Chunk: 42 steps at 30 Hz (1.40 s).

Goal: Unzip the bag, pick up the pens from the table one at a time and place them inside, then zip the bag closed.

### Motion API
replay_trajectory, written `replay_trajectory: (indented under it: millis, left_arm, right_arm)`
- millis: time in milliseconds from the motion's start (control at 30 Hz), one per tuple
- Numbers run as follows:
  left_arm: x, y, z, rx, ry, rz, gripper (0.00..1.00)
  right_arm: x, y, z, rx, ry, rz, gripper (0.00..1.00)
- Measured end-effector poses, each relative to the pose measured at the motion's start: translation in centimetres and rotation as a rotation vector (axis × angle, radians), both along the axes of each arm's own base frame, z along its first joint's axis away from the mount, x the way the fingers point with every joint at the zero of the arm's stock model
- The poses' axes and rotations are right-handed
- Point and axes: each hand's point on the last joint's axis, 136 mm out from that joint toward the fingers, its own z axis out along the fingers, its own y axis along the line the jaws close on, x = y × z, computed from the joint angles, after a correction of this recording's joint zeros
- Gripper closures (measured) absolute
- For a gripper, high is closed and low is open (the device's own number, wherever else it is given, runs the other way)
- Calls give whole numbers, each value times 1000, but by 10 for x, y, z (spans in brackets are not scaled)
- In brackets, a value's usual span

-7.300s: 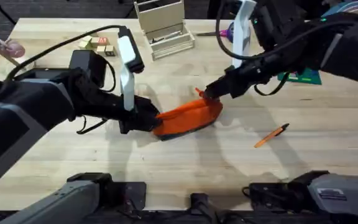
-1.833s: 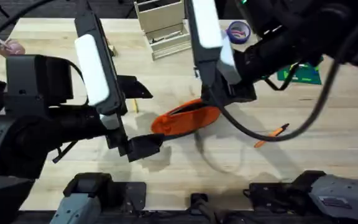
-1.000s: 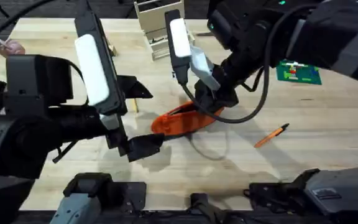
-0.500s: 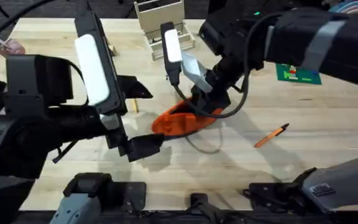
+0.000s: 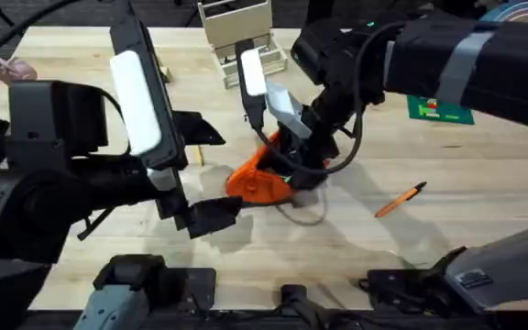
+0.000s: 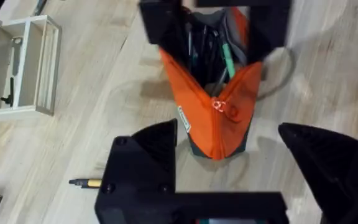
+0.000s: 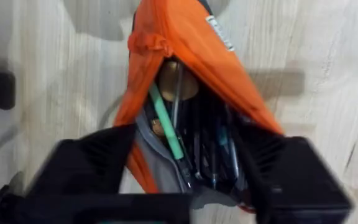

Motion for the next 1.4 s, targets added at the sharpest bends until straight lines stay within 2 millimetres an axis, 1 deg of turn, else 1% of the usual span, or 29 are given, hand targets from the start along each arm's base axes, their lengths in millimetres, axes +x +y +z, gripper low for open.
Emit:
replay_trajectory:
  millis: [33,67,100,667,1000,1100,1167,1400]
  left_arm:
    - [0,0,0,0,0,0,8]
    - [0,0,0,0,0,0,7]
    - [0,0,0,0,0,0,7]
    - [0,0,0,0,0,0,7]
    - [0,0,0,0,0,0,8]
    - [0,0,0,0,0,0,7]
    - [0,0,0,0,0,0,7]
    - [0,0,0,0,0,0,8]
  right_arm:
    - [-1,0,0,-2,3,0,73]
    - [-1,-1,0,-3,4,2,22]
    - [-2,-1,0,-4,5,2,10]
    - [-3,-1,0,-7,10,2,4]
    - [-11,-7,3,-32,51,-20,4]
    - [-13,-8,11,-32,58,-63,4]
    - [-16,-10,20,-27,55,-84,4]
    - [-26,-17,57,23,-4,-111,4]
